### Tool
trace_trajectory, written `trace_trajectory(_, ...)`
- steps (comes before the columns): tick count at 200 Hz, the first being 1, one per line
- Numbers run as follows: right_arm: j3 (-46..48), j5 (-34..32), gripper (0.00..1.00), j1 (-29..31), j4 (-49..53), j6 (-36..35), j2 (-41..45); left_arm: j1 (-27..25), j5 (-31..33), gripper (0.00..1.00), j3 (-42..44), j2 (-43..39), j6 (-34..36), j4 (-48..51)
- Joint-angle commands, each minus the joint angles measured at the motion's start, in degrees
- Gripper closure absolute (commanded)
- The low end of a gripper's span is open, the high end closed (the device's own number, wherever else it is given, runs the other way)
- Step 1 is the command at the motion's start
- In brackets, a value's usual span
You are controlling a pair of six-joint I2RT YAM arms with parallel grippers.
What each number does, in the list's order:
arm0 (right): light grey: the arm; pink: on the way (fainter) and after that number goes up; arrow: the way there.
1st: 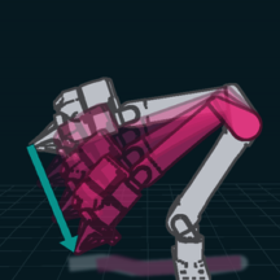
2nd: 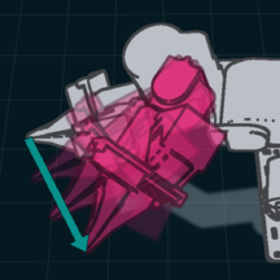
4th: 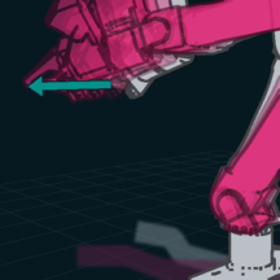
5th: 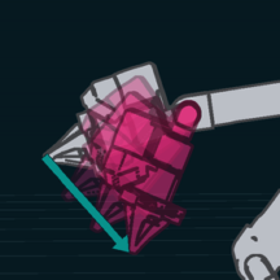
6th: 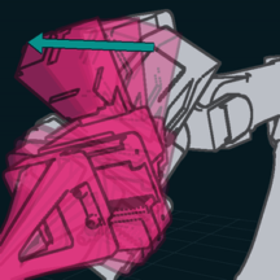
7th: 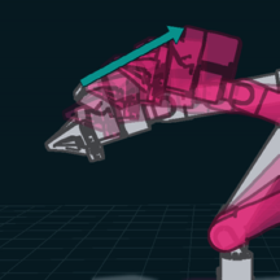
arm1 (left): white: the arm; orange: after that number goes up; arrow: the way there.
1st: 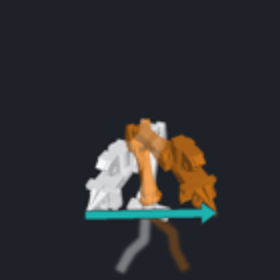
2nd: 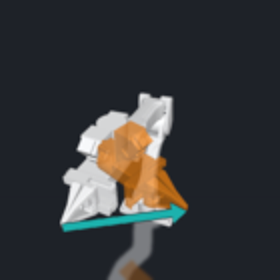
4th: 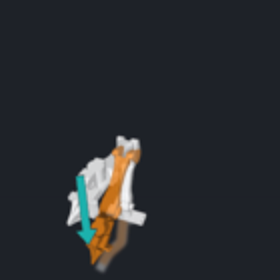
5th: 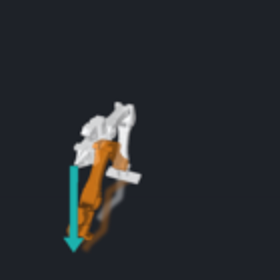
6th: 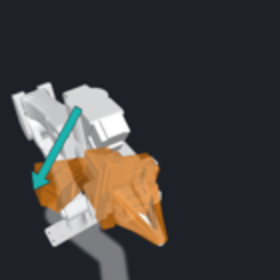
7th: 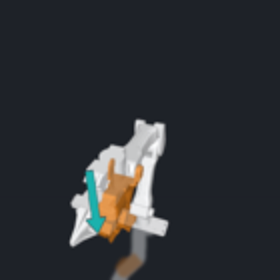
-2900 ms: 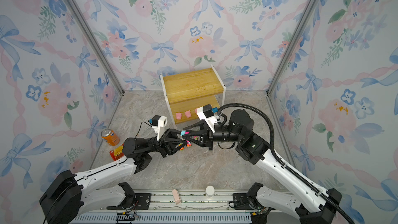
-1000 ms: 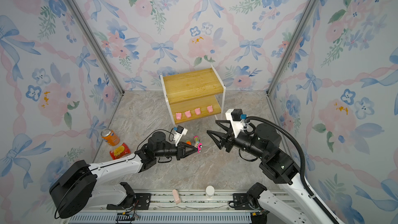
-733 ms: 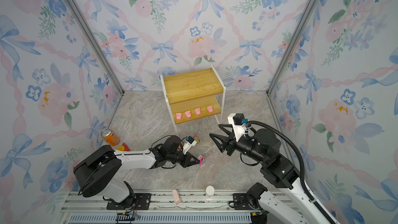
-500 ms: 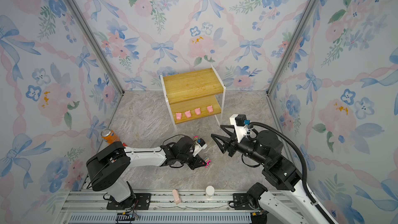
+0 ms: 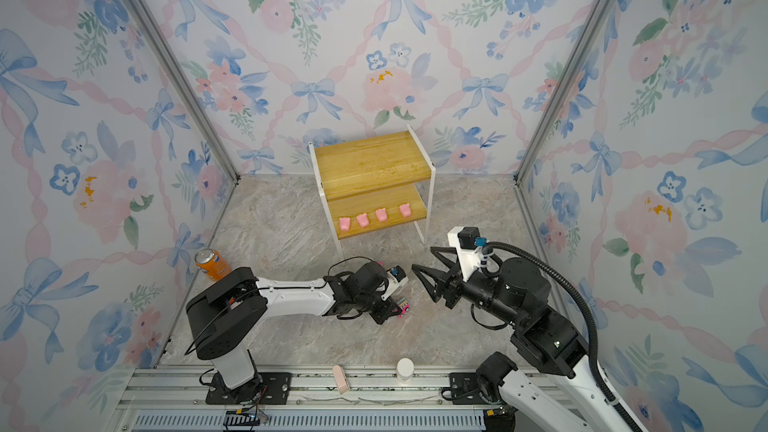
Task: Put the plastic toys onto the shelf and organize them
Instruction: 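Lower the truck onto the table with the left gripper while the right withdraws, then raise the open left gripper off the truck while the right gripper moves over it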
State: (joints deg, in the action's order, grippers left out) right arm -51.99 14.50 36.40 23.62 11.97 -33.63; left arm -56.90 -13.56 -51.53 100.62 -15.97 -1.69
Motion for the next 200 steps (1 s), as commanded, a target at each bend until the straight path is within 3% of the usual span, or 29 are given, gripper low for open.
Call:
trace_trajectory(1,-0.89,-0.09,0.27,-0.53,3.39,0.23,0.32,-0.4,2.77,0.93,-0.06,1.52,2.05,5.27)
trace_trajectory(113,-7.42,3.52,0.21,-0.8,15.05,-4.3,-6.41,-0.78,3.63,0.63,0.2,-2.51,2.95,7.19)
trace_trajectory(200,-15.28,7.49,0.15,-1.81,29.18,-10.71,-16.31,-1.03,4.05,0.62,1.02,-6.28,3.06,9.44)
